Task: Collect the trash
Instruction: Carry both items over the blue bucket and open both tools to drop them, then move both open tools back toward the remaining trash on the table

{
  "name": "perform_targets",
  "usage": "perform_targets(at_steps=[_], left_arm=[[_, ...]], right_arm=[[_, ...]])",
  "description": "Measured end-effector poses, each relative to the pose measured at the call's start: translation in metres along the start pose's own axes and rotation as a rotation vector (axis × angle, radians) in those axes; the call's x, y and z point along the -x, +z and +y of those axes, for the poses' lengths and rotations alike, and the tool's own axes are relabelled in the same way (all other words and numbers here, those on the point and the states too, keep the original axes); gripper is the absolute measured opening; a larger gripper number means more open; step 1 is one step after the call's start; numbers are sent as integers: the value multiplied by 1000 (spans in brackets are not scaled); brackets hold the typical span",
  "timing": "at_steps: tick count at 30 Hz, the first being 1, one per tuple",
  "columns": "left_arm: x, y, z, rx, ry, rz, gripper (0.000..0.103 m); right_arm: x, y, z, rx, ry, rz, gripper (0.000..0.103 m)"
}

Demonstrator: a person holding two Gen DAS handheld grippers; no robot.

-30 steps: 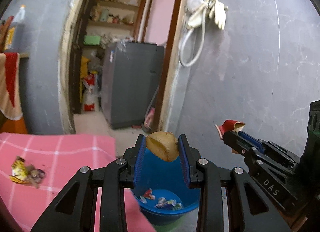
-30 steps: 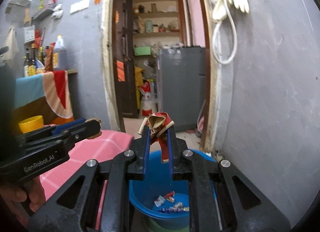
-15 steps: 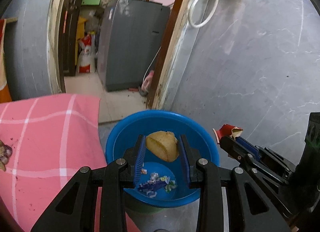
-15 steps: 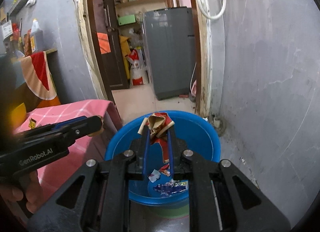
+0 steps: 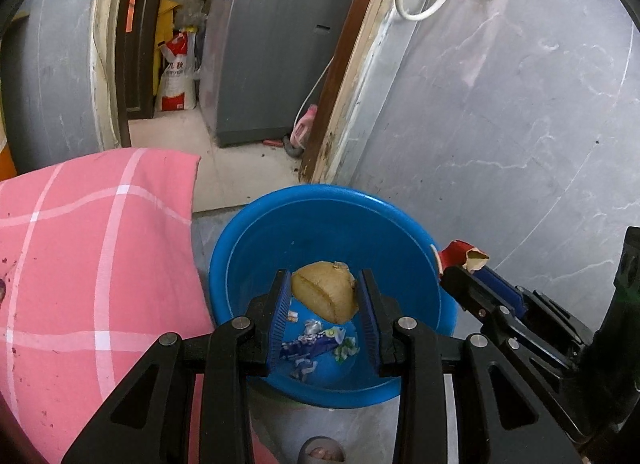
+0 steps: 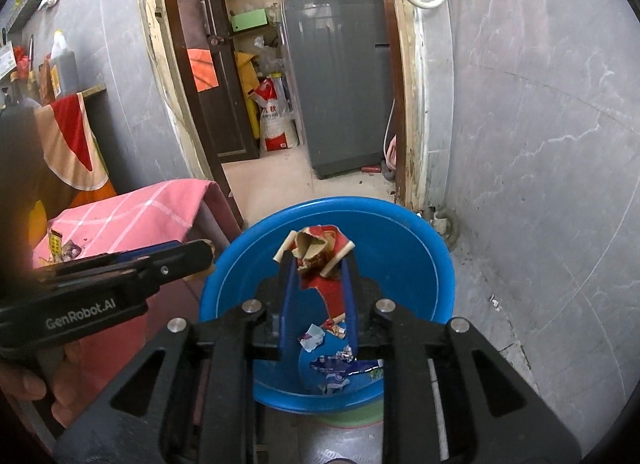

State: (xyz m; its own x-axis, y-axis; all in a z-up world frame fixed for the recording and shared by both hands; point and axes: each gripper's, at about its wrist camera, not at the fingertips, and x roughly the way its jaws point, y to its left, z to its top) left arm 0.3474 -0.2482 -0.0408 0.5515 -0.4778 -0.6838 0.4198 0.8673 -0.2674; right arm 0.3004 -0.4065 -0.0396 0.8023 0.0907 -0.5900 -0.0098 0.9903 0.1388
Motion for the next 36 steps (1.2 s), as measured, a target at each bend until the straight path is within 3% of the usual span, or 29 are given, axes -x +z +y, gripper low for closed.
perform_targets(at_steps=[12,23,28,31,36], left_arm=[[10,1,12,26,19,-9,36],[54,0,28,59,53,-122,63],[83,-3,34,67,102,-203,88],[100,-6,37,71,131,-244,95],[128,-12,47,81,161,-301,97]], right_arm=[[-3,2,3,-4,-16,17,32],[17,10,14,13,-29,-26,61],[34,16,27,25,-27,-58,77],[43,19,36,32,-27,-75,83],[60,23,52,46,-22,-113,93]])
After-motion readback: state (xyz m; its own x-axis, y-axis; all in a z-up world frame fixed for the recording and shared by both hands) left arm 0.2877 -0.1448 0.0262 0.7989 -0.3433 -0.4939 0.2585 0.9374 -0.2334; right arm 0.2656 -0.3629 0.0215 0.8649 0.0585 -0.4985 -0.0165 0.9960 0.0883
